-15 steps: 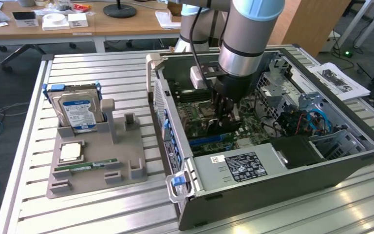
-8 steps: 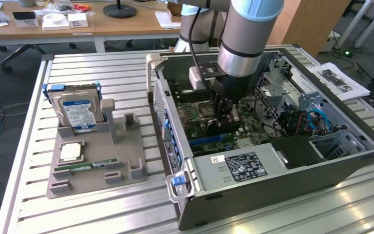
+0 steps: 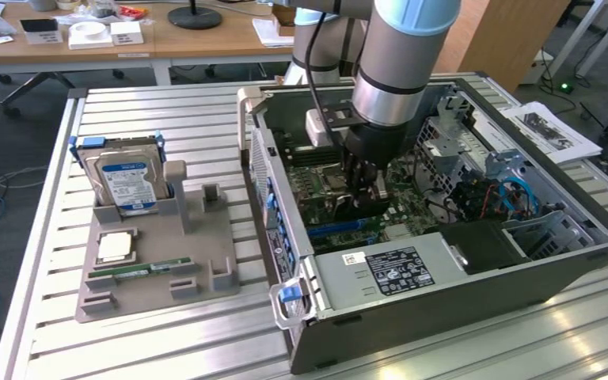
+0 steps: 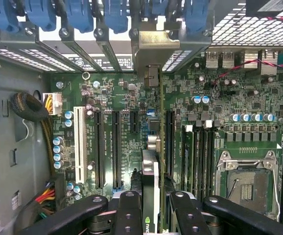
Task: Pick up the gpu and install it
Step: 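Insert the gpu into the slot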
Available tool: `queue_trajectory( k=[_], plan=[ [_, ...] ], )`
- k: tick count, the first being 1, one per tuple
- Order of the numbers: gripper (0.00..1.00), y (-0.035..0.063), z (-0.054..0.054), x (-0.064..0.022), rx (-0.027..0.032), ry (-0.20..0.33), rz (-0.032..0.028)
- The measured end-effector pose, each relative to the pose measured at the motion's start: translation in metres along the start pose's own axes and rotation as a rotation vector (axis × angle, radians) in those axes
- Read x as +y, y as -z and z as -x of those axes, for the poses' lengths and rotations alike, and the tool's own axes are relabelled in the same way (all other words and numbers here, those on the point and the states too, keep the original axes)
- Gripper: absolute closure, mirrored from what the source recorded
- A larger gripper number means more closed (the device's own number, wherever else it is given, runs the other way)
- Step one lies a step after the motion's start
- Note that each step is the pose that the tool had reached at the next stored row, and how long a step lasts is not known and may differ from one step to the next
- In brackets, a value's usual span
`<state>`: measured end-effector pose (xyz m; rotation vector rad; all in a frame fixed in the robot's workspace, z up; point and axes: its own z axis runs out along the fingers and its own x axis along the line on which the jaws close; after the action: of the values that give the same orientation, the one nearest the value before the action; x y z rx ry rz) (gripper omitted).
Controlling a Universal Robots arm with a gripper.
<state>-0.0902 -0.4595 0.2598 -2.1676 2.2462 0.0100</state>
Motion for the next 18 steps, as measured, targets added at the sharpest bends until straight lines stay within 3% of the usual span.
queue_trajectory(
  k=[18],
  plan=[
    [0.73,-0.0005,-0.0003,0.0059,-0.0001,0.000,-0.0001]
  ],
)
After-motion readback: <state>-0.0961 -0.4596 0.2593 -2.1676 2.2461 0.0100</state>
